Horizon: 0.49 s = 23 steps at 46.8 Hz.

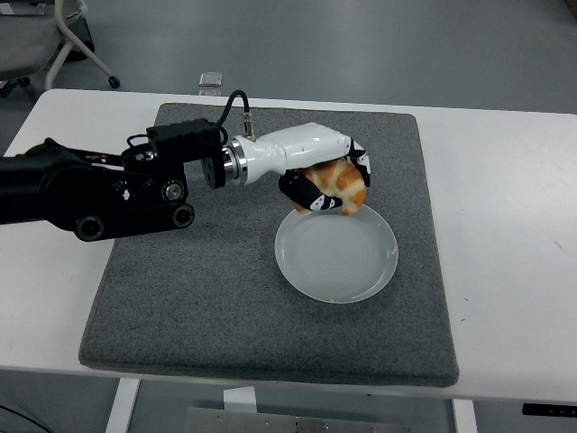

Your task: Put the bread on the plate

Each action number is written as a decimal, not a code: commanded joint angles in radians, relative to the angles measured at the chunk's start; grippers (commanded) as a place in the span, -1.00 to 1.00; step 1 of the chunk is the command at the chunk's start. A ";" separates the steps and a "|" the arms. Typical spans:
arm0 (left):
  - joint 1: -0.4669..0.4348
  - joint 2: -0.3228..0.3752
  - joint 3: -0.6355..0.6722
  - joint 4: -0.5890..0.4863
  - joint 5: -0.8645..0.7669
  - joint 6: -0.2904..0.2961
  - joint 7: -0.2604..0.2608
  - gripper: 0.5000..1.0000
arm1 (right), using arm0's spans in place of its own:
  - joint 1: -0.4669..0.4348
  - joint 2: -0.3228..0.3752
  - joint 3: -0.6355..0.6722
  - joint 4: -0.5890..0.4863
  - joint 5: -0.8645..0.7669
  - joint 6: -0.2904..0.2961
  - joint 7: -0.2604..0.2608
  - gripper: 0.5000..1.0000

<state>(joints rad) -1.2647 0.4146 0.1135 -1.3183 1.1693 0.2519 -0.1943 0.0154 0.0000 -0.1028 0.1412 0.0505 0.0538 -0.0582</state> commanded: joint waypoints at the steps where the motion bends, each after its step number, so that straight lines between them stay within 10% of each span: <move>1: 0.028 -0.023 0.000 0.030 0.001 0.003 -0.004 -1.00 | 0.000 0.000 0.000 0.000 0.000 0.000 0.000 0.72; 23: 0.133 -0.180 0.000 0.197 0.030 0.013 -0.030 -1.00 | 0.000 0.000 0.000 0.000 0.000 0.000 0.000 0.72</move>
<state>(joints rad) -1.1415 0.2567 0.1135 -1.1418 1.1998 0.2658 -0.2222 0.0154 0.0000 -0.1027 0.1406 0.0507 0.0538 -0.0593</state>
